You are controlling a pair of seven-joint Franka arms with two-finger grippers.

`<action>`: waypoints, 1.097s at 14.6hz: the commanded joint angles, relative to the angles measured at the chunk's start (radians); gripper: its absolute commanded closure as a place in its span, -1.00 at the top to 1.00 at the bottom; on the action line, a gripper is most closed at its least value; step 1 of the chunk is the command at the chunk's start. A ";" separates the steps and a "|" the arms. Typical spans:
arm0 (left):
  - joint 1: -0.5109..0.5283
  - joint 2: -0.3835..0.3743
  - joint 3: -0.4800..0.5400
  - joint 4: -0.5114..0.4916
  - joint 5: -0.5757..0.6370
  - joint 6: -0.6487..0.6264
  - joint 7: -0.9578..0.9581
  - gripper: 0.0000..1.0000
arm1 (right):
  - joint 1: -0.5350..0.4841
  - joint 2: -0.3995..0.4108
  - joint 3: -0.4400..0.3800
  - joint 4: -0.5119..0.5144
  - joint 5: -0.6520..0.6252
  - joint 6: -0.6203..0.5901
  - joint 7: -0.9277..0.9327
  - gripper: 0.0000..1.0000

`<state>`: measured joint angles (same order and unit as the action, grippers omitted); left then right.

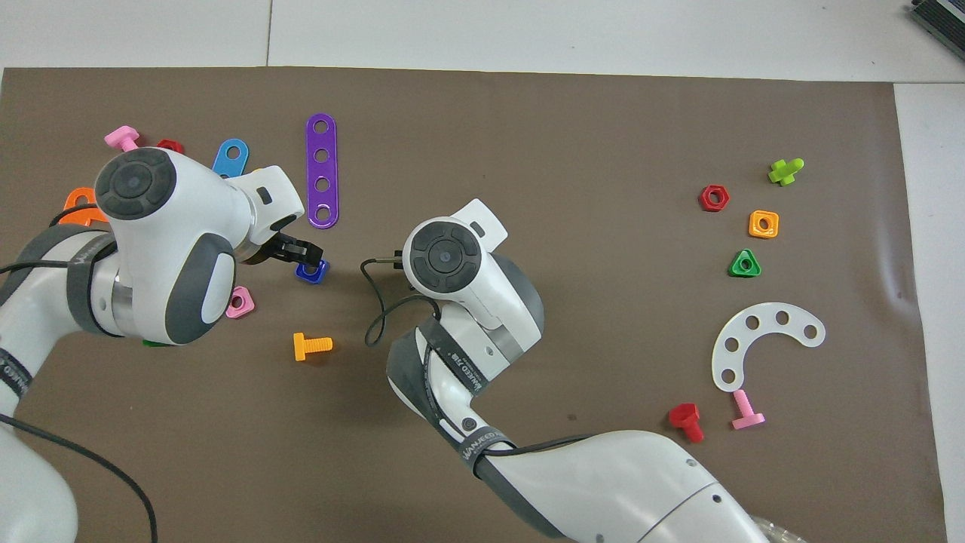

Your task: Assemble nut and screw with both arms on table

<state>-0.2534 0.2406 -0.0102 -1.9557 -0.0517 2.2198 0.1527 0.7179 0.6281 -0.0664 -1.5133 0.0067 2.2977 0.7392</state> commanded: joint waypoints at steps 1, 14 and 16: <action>0.000 0.034 0.015 -0.003 -0.078 0.052 0.147 0.65 | 0.000 -0.027 -0.004 -0.016 -0.016 -0.009 0.031 1.00; -0.017 0.080 0.015 -0.038 -0.085 0.093 0.212 0.56 | -0.444 -0.491 -0.006 -0.084 -0.004 -0.501 -0.381 1.00; -0.018 0.080 0.015 -0.046 -0.085 0.106 0.218 0.53 | -0.521 -0.533 -0.006 -0.087 0.002 -0.569 -0.481 1.00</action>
<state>-0.2564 0.3279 -0.0074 -1.9719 -0.1125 2.2868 0.3403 0.2621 0.1629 -0.0892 -1.5492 0.0053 1.7694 0.3416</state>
